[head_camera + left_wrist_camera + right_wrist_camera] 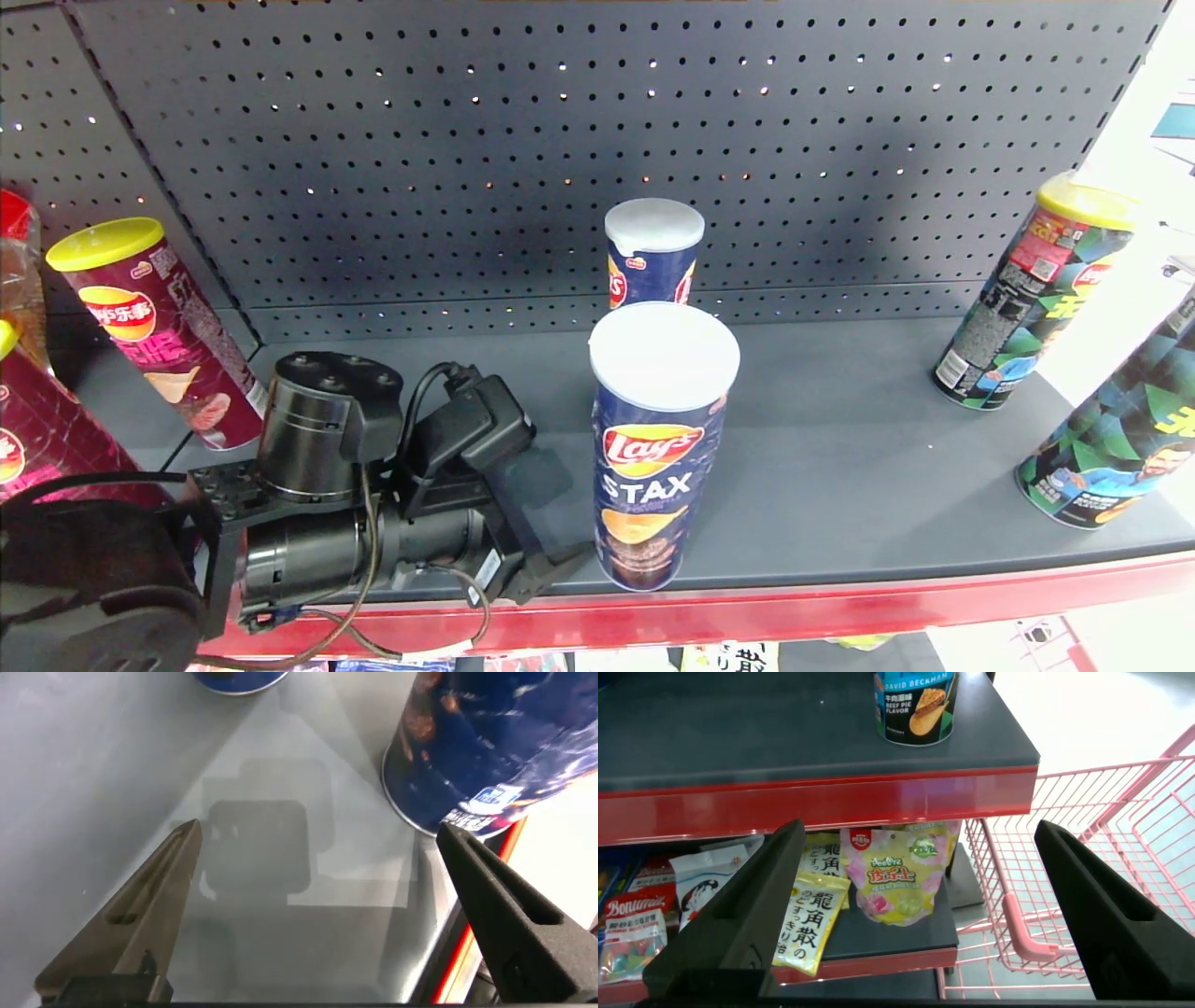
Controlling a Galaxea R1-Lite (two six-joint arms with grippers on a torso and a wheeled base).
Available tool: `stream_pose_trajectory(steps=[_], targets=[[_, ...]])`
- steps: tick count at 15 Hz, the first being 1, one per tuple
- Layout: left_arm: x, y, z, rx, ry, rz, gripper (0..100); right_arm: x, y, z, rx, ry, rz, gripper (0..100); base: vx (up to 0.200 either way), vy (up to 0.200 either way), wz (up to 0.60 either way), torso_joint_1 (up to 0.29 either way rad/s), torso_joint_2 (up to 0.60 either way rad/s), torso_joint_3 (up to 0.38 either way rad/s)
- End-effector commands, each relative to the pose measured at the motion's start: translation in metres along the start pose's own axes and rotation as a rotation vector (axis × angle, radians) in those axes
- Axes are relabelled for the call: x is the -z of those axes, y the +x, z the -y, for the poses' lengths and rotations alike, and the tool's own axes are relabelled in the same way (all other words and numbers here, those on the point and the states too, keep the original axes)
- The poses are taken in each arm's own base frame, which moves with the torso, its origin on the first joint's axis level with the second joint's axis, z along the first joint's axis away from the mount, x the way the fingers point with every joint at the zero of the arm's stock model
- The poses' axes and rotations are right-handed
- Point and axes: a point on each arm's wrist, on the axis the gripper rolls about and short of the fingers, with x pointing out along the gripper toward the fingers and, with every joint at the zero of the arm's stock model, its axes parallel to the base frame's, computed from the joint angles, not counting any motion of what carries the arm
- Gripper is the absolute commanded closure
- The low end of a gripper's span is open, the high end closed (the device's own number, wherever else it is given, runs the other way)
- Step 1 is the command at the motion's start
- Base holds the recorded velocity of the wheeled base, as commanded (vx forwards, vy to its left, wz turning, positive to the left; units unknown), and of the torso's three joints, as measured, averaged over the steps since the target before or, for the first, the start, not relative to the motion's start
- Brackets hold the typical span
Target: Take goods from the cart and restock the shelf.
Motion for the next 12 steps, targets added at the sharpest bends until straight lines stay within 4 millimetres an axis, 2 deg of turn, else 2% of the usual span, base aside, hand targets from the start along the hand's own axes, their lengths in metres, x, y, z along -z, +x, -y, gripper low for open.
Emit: stream_pose_trajectory(steps=[1, 12], targets=[[-0.001, 0.002, 0.003, 0.013, 0.006, 0.003, 0, 0.0, 0.0, 0.0, 0.0, -0.001, -0.001, 0, 0.0, 0.0, 0.0, 0.0, 0.0, 0.0], [-0.006, 0.013, -0.001, 0.009, 0.006, 0.005, 0, 0.0, 0.0, 0.0, 0.0, -0.001, -0.001, 0, 0.0, 0.0, 0.0, 0.0, 0.0, 0.0]])
